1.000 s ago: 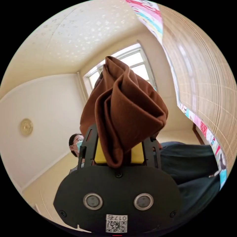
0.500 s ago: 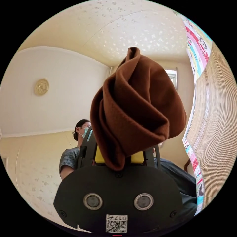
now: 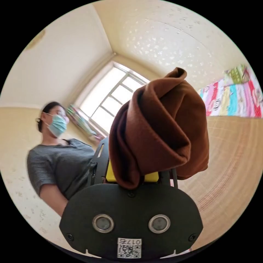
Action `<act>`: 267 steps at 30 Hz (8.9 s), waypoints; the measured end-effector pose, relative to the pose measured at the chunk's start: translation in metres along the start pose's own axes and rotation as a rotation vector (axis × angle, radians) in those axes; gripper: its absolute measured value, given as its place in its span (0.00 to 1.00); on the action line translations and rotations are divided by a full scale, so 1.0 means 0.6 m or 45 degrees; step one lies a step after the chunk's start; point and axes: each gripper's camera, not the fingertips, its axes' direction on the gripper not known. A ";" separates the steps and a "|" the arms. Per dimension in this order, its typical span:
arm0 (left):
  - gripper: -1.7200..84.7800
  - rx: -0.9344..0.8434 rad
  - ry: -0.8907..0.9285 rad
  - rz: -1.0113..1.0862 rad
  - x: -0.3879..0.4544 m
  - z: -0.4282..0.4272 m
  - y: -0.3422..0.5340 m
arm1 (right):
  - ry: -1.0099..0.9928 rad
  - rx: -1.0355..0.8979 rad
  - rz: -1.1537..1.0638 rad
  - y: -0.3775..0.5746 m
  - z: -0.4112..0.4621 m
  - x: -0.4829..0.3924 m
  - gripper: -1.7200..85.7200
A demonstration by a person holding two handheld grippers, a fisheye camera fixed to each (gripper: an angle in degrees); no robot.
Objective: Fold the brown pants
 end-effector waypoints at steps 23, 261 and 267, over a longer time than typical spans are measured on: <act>0.12 -0.395 0.160 0.321 -0.105 0.282 -0.092 | 1.097 -0.913 -0.892 -0.064 0.546 -0.324 0.13; 0.08 -0.609 0.420 1.519 0.636 -0.115 -0.145 | -0.213 0.178 -0.488 -0.564 -0.071 -0.448 0.05; 0.09 -0.214 -0.328 0.961 0.525 -0.334 -0.241 | 0.148 -0.237 -0.095 -0.559 0.249 -0.257 0.15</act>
